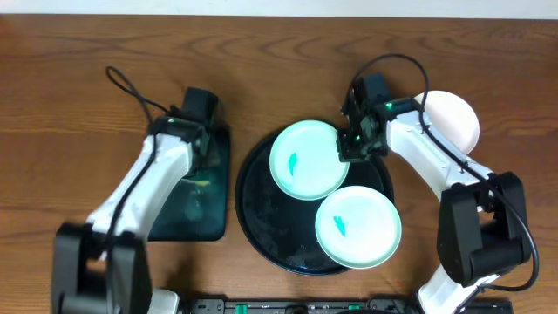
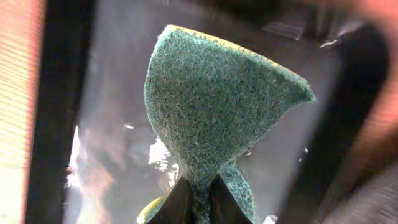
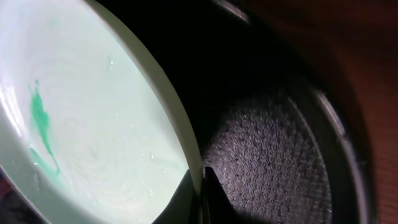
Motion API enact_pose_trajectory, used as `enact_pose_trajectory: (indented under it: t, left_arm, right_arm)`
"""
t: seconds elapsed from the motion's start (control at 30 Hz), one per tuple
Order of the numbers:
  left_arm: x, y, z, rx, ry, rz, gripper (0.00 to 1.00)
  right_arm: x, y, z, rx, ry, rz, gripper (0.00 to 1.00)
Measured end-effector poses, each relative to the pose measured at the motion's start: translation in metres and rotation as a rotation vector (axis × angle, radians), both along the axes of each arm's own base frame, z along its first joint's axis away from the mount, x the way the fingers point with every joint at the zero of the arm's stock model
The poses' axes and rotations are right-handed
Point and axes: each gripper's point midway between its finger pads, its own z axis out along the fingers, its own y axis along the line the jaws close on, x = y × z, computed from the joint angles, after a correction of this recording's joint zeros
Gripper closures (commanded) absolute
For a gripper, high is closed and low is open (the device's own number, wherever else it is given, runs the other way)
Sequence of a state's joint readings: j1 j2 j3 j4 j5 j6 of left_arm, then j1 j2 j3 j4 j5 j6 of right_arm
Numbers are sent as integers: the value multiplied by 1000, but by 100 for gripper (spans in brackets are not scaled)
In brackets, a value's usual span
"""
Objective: Clean dirty plates on tray and stack at the side
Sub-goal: 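Move right gripper to grasp rim of the upper green plate, then scrub the upper green plate with the sponge in the left gripper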
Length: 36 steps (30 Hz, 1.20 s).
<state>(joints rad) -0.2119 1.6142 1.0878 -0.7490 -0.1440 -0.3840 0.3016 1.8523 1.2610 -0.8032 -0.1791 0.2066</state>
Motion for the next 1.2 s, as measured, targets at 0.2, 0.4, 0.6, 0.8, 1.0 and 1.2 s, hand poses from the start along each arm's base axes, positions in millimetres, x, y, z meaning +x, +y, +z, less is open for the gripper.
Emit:
enact_pose_trajectory:
  t: [0.2, 0.4, 0.6, 0.8, 1.0, 1.2]
  left_arm:
    - [-1, -15, 43, -112, -119, -24, 93]
    - [6, -56, 50, -321, -147, -101, 93]
    - [2, -101, 53, -413, -145, -218, 93]
    - [-3, -136, 33, -438, -91, -291, 93]
    - [-4, -167, -16, -447, 3, -309, 93]
    - [0, -204, -39, -531, 13, -311, 93]
  right_arm:
    - [-16, -3, -22, -1, 36, -34, 99]
    - [-27, 3, -34, 4, 56, -42, 99]
    - [-29, 8, -37, 13, 46, -51, 99]
    - [-29, 8, -37, 15, 46, -57, 99]
    - [-29, 10, -37, 15, 43, -52, 99]
    - [-30, 11, -37, 16, 43, -52, 99]
